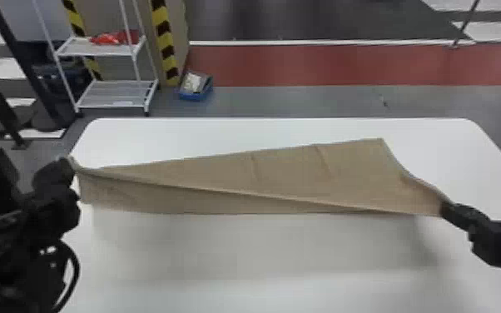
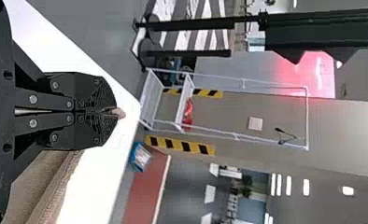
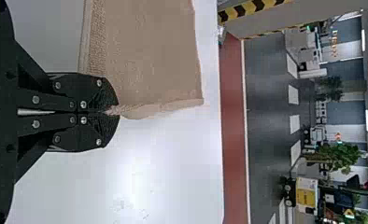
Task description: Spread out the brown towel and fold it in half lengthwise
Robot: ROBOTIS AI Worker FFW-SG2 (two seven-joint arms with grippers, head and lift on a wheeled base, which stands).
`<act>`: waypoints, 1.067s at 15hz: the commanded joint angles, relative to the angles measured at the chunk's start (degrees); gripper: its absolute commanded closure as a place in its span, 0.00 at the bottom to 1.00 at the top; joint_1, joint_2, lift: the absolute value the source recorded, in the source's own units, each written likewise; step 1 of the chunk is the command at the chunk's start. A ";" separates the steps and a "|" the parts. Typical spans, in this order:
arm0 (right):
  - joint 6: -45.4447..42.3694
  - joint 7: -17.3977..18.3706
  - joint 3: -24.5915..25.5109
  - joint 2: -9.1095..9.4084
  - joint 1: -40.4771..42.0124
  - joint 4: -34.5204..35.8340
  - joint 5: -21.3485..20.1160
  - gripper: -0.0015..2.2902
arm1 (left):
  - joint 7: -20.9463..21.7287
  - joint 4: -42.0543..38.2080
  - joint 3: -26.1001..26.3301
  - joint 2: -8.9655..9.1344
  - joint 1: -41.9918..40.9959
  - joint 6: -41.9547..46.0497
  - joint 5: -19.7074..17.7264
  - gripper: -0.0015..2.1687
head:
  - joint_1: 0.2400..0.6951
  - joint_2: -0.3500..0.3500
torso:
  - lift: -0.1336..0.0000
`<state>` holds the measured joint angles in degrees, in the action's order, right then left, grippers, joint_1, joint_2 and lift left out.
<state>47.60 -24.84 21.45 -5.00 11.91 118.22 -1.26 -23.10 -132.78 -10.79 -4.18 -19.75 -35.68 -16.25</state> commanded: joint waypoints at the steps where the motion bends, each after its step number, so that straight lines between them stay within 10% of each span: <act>1: 1.58 -1.52 1.32 0.07 4.88 3.68 -0.32 0.54 | -1.33 0.86 2.00 0.05 -5.30 3.19 1.92 0.57 | 1.00 0.51 | 0.08; 16: 3.34 -6.62 -1.50 1.22 10.42 5.53 -6.21 0.54 | -3.00 -1.16 2.97 -0.04 -11.19 5.65 2.19 0.57 | 1.00 0.52 | 0.08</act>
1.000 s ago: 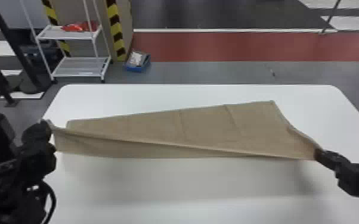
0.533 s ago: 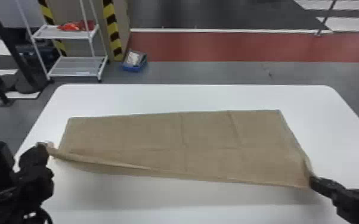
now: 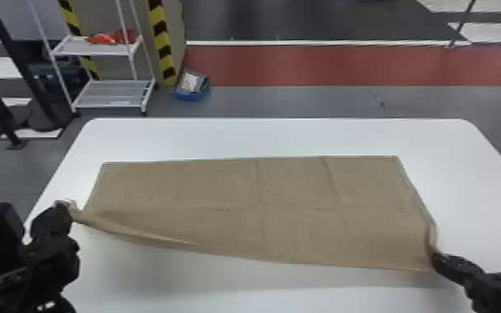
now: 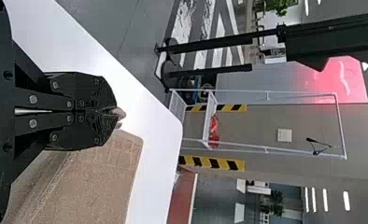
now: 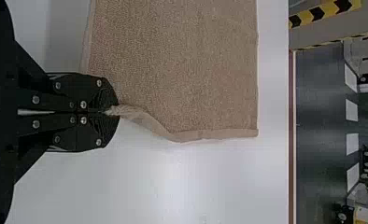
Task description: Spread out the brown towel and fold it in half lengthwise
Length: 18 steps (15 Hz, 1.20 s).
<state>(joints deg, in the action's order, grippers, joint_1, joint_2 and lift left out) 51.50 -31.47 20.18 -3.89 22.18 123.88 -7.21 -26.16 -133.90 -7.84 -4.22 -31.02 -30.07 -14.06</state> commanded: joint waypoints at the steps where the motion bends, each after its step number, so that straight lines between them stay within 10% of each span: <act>1: -0.73 0.09 -0.23 0.11 0.06 -0.13 -0.43 0.53 | -0.12 -0.04 0.10 0.00 0.17 0.05 0.09 0.57 | 1.00 0.52 | 0.08; 5: -1.26 0.01 -0.05 -0.95 -0.56 -1.54 -3.16 0.22 | -1.09 1.45 2.39 0.00 1.40 -3.64 4.66 0.56 | 1.00 0.51 | 0.08; 7: -1.44 -1.75 -0.05 -1.56 -0.47 -1.45 -6.23 0.03 | -0.82 2.42 3.53 0.00 2.01 -4.34 7.47 0.19 | 1.00 0.49 | 0.08; 8: -4.25 -3.07 0.92 -1.56 -0.12 -1.36 -6.50 0.03 | -0.65 2.59 3.80 -0.09 1.92 -4.34 8.88 0.04 | 1.00 0.48 | 0.08; 13: -24.46 -14.85 8.74 -3.41 -0.12 -3.47 -3.07 0.05 | 1.29 2.42 2.21 -0.62 -1.68 -0.13 12.48 0.03 | 1.00 0.46 | 0.08; 18: -27.98 -18.89 10.58 -5.17 -1.17 -8.22 -0.87 0.10 | 11.66 5.93 -3.68 -0.53 -6.78 9.54 12.22 0.03 | 1.00 0.46 | 0.08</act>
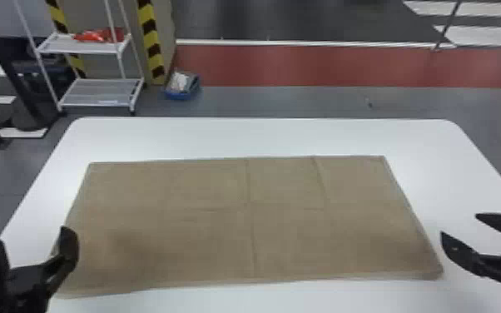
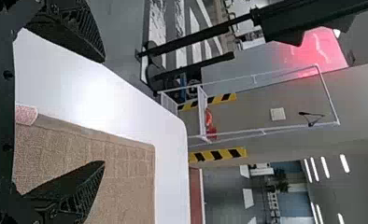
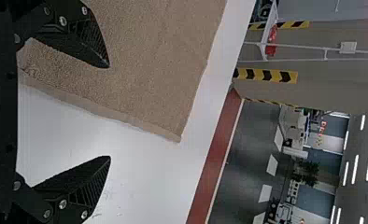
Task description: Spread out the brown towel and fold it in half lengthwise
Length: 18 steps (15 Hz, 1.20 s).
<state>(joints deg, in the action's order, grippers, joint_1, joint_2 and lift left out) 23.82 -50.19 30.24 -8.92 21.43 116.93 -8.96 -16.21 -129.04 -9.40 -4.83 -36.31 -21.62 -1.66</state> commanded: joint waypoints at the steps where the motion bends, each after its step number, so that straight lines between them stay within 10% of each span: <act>1: -0.48 -0.17 0.88 -0.13 -0.51 -1.70 1.14 0.10 | 4.35 1.33 -3.51 0.35 -2.10 -0.31 -1.33 0.04 | 1.00 0.46 | 0.08; 7: -0.48 -0.26 2.11 0.13 -0.43 -2.84 2.72 0.10 | 19.38 5.90 -8.61 0.70 -1.13 -1.89 -6.78 0.07 | 1.00 0.43 | 0.08; 18: -3.99 -0.26 7.38 2.33 4.32 -3.37 5.10 0.10 | 32.03 8.10 -15.56 0.09 -1.75 -2.95 -5.63 0.16 | 1.00 0.38 | 0.08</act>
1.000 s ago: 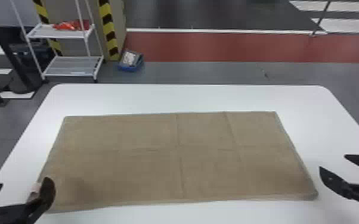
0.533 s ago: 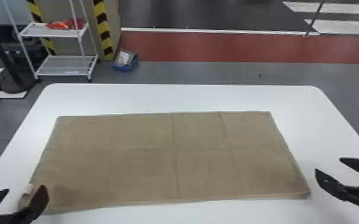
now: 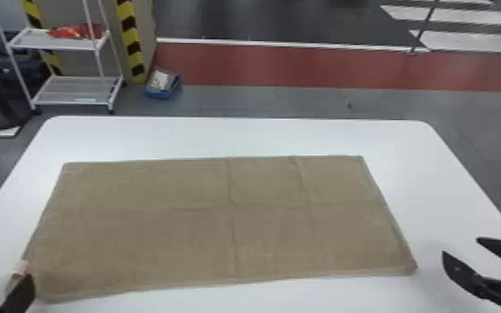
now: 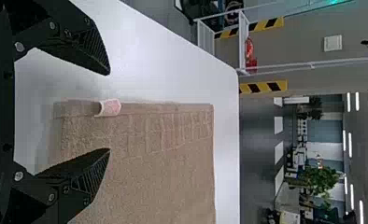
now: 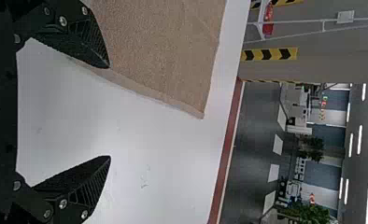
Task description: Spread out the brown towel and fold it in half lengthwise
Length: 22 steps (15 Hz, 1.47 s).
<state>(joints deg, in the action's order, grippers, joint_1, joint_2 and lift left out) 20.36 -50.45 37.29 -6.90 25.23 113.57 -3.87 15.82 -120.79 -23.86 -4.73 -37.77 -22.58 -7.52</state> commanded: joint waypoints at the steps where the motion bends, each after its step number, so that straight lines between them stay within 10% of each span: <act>1: -0.88 0.00 0.68 0.66 0.79 -0.02 0.00 0.10 | 0.00 -0.41 -1.63 -0.10 -0.37 -3.40 0.31 0.16 | 1.00 0.40 | 0.08; 12: -1.06 0.00 2.88 1.18 1.32 -0.90 1.41 0.10 | 5.10 -2.96 -1.98 -0.36 -0.55 -9.20 -0.83 0.21 | 1.00 0.38 | 0.08; 17: -1.24 -0.35 3.93 1.18 1.76 -0.72 2.55 0.10 | 5.10 -4.54 -1.98 -0.19 -0.55 -11.48 -1.53 0.67 | 1.00 0.33 | 0.08; 22: -10.03 -0.88 3.23 1.27 2.63 -0.81 2.11 0.12 | 4.84 -6.83 -2.07 0.16 -0.37 -11.66 -3.20 0.71 | 1.00 0.32 | 0.08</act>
<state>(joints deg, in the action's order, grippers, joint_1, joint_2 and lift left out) 14.96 -51.22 40.94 -5.67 27.57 113.07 -1.36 20.79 -126.84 -25.93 -4.69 -38.26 -34.26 -10.22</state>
